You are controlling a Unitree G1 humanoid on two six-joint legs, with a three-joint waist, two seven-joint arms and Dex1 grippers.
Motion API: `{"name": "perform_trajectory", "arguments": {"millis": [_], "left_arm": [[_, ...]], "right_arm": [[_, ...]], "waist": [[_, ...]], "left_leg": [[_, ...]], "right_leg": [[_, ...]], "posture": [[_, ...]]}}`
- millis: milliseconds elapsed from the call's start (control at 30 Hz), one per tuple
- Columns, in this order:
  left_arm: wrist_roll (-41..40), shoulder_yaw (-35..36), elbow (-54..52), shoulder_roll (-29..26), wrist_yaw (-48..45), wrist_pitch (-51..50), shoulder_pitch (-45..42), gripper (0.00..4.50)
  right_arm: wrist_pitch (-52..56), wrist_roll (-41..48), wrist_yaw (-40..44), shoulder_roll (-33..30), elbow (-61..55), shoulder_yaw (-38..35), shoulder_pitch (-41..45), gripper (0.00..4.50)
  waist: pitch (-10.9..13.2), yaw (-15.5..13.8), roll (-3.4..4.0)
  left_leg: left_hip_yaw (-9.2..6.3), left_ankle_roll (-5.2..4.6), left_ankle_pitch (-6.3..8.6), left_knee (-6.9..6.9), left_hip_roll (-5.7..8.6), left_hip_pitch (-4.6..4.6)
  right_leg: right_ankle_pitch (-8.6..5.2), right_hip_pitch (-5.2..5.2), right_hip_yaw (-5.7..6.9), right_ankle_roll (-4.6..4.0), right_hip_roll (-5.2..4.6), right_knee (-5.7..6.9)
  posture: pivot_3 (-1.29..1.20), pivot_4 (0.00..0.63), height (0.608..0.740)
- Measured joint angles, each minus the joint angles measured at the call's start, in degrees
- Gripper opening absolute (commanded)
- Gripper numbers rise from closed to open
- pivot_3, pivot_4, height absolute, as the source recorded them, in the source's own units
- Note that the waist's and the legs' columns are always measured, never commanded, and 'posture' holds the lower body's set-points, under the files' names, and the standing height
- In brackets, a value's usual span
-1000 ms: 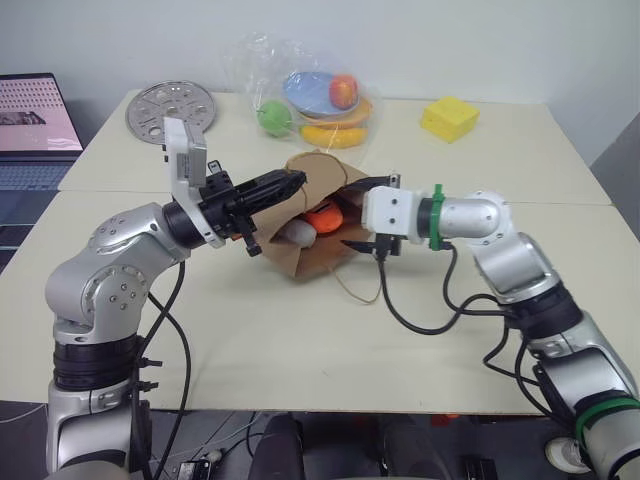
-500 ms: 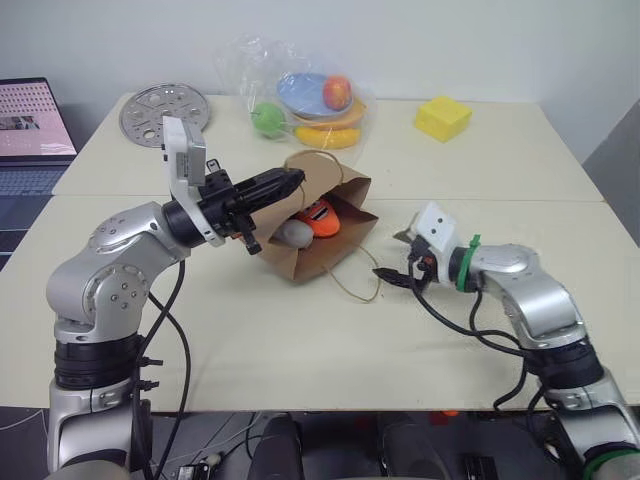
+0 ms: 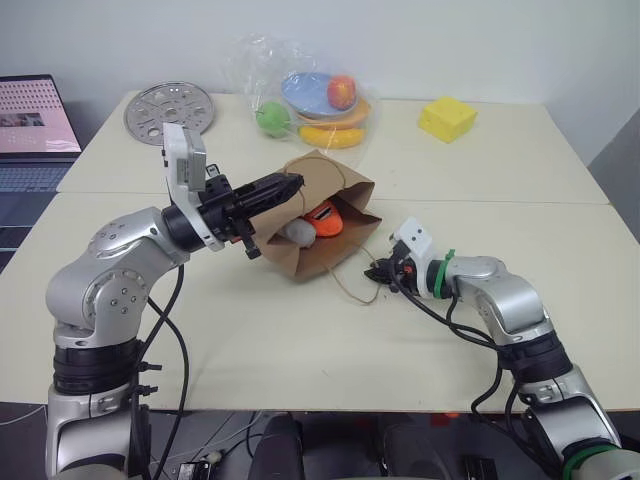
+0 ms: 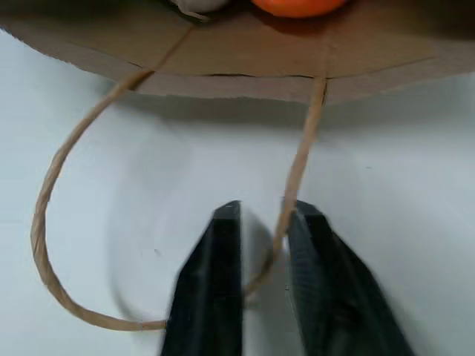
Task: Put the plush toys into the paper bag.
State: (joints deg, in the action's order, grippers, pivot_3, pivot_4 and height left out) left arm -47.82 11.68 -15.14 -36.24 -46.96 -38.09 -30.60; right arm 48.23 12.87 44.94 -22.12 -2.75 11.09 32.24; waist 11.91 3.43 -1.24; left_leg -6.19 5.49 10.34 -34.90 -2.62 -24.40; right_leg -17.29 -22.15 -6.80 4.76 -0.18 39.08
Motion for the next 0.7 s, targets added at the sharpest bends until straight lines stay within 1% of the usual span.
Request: {"name": "perform_trajectory", "arguments": {"millis": [33, 167, 233, 367, 433, 500, 600, 700], "left_arm": [[0.00, 0.00, 0.00, -0.09, -0.02, 0.00, -0.01, 0.00], [0.10, -0.08, 0.58, -0.67, -1.50, 0.00, -1.26, 0.00], [0.25, -0.21, 1.80, -0.98, -2.60, 0.00, -3.09, 0.00], [0.69, -1.16, 2.62, -1.57, -5.04, 0.03, -6.38, 0.00], [1.19, -2.16, 3.53, -1.50, -6.03, 0.18, -7.15, 0.00], [2.65, -3.36, 6.68, -0.91, -7.17, 1.46, -9.12, 0.00], [5.98, -5.31, 12.32, 1.47, -8.62, 4.95, -12.89, 0.00], [8.51, -7.42, 16.17, 3.31, -10.39, 7.52, -14.62, 0.00]], "right_arm": [[0.38, 0.28, -0.01, 0.06, -0.18, -0.21, 0.00, 0.04], [7.07, 6.25, -0.91, 0.84, -4.94, -4.93, 0.66, 0.04], [12.03, 10.37, -1.52, 0.78, -7.59, -9.21, 2.30, 0.04], [21.90, 18.90, -3.64, -0.48, -13.28, -19.74, 8.76, 0.04], [24.90, 21.25, -4.68, -0.89, -14.17, -22.26, 9.99, 0.04], [27.43, 22.95, -6.37, -1.29, -14.24, -24.29, 10.54, 0.04], [29.74, 24.89, -8.73, -1.72, -14.46, -26.69, 12.08, 0.04], [30.64, 26.64, -10.42, -1.74, -14.63, -27.80, 12.51, 0.04]], "waist": [[0.00, -0.01, 0.00], [0.00, -0.05, 0.00], [0.01, -0.13, 0.01], [0.00, -0.14, 0.01], [0.00, -0.12, 0.01], [0.01, -0.21, 0.01], [0.00, -0.19, 0.01], [0.01, -0.13, 0.01]], "left_leg": [[0.00, 0.00, 0.00, 0.00, 0.00, 0.00], [-0.02, 0.00, 0.00, 0.00, 0.00, -0.02], [-0.02, 0.00, 0.00, -0.01, 0.00, -0.02], [-0.03, 0.00, 0.00, 0.02, 0.00, -0.03], [-0.04, -0.01, 0.00, 0.05, 0.00, -0.03], [-0.03, -0.01, 0.00, 0.05, 0.00, -0.05], [0.00, -0.01, 0.00, 0.03, 0.03, -0.07], [0.00, -0.01, 0.01, 0.07, 0.02, -0.07]], "right_leg": [[0.00, 0.00, 0.00, 0.00, 0.00, 0.00], [0.00, -0.01, 0.02, 0.00, 0.00, 0.00], [0.00, -0.01, 0.02, 0.00, 0.00, 0.00], [0.00, -0.01, 0.05, 0.00, 0.00, -0.01], [0.00, -0.02, 0.05, 0.00, 0.01, -0.02], [0.00, -0.05, 0.06, -0.01, 0.01, -0.01], [0.00, -0.05, 0.03, 0.00, 0.00, -0.03], [0.00, -0.09, 0.03, 0.00, 0.00, -0.02]], "posture": [[0.00, 0.150, 0.740], [0.00, 0.150, 0.740], [0.00, 0.150, 0.740], [0.00, 0.150, 0.740], [0.00, 0.150, 0.740], [0.00, 0.150, 0.740], [0.00, 0.150, 0.740], [0.00, 0.150, 0.740]]}}
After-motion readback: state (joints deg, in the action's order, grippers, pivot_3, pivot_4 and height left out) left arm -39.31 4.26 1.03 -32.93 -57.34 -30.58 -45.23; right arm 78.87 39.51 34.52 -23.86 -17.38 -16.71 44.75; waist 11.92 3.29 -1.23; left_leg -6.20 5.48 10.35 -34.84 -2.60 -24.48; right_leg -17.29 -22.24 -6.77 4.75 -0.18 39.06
